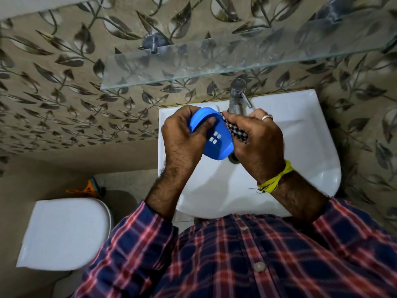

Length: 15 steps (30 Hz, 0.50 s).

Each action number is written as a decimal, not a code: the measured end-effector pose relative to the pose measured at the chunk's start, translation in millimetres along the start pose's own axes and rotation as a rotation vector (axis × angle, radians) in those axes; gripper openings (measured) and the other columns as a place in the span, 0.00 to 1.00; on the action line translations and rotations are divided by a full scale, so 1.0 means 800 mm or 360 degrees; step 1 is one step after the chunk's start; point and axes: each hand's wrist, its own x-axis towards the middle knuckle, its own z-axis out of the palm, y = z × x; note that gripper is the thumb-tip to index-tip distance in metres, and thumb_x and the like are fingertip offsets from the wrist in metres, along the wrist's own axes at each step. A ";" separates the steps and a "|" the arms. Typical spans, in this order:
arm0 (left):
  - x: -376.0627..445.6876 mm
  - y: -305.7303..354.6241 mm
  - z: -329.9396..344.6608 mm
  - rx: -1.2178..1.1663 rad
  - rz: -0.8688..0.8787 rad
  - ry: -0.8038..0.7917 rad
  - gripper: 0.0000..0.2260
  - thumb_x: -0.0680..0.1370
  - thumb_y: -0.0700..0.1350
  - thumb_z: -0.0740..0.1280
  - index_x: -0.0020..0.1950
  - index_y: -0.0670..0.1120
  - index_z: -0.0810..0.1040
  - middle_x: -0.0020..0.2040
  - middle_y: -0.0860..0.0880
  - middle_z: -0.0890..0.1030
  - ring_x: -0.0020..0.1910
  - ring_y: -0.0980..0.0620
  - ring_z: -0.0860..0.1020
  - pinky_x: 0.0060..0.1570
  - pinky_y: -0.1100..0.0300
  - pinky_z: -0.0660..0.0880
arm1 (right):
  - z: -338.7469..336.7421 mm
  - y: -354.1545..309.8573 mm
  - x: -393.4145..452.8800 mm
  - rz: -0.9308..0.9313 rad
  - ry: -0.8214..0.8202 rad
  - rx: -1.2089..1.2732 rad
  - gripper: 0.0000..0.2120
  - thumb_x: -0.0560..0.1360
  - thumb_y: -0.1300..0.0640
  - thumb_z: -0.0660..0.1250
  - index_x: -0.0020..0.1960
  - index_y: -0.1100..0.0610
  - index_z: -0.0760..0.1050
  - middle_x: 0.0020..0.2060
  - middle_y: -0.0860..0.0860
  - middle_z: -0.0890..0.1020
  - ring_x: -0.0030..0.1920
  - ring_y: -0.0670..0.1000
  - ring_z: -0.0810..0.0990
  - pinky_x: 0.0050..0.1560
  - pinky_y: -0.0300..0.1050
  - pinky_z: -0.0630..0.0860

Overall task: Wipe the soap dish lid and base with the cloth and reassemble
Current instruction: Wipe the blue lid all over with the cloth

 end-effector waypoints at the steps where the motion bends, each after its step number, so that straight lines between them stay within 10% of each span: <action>1: 0.000 -0.001 -0.003 -0.0040 0.0005 0.0025 0.06 0.73 0.38 0.75 0.47 0.38 0.83 0.41 0.39 0.85 0.41 0.36 0.83 0.45 0.41 0.82 | -0.002 0.003 -0.003 0.0027 -0.0016 -0.0005 0.16 0.69 0.63 0.72 0.57 0.55 0.83 0.40 0.53 0.85 0.43 0.58 0.80 0.39 0.45 0.78; 15: -0.019 -0.020 -0.011 -0.0590 -0.0044 0.0370 0.09 0.75 0.33 0.72 0.44 0.46 0.79 0.37 0.50 0.83 0.35 0.51 0.80 0.39 0.55 0.80 | 0.009 -0.002 -0.009 0.0335 0.0024 0.0333 0.14 0.72 0.61 0.72 0.58 0.56 0.83 0.51 0.51 0.86 0.51 0.48 0.84 0.57 0.39 0.78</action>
